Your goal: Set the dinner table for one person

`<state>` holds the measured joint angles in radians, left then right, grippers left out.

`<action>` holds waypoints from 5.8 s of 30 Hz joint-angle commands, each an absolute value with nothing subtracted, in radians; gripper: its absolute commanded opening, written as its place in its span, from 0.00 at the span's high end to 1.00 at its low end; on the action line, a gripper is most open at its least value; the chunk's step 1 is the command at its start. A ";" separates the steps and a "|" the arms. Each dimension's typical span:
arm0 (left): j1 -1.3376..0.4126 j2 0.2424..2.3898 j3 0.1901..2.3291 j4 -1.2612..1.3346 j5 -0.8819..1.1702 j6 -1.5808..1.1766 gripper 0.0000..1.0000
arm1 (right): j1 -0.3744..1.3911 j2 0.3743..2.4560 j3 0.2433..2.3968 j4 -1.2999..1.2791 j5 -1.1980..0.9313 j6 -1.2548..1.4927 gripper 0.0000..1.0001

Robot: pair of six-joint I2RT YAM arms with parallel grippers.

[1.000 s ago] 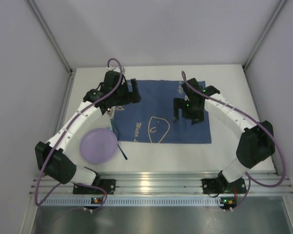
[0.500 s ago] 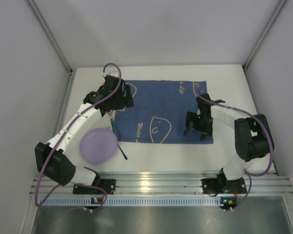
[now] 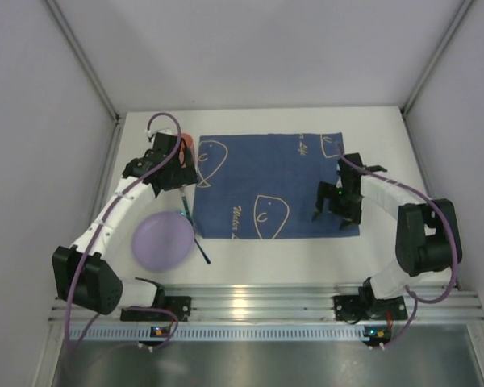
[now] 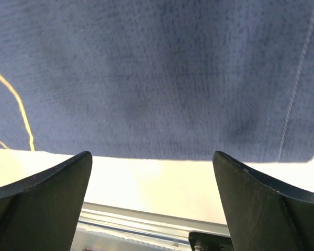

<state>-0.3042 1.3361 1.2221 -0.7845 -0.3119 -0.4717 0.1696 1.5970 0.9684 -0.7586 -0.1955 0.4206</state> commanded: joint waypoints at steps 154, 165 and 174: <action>-0.041 2.022 1.988 -0.727 0.054 -0.425 1.00 | 0.172 1.319 1.229 -1.000 -0.150 0.437 0.00; -0.452 1.965 2.040 -0.793 -0.089 -0.310 1.00 | 0.327 1.673 1.830 -1.054 -0.299 0.448 0.00; -0.664 1.980 2.074 -0.814 -0.129 -0.328 1.00 | 0.353 1.756 1.881 -1.029 -0.293 0.502 0.00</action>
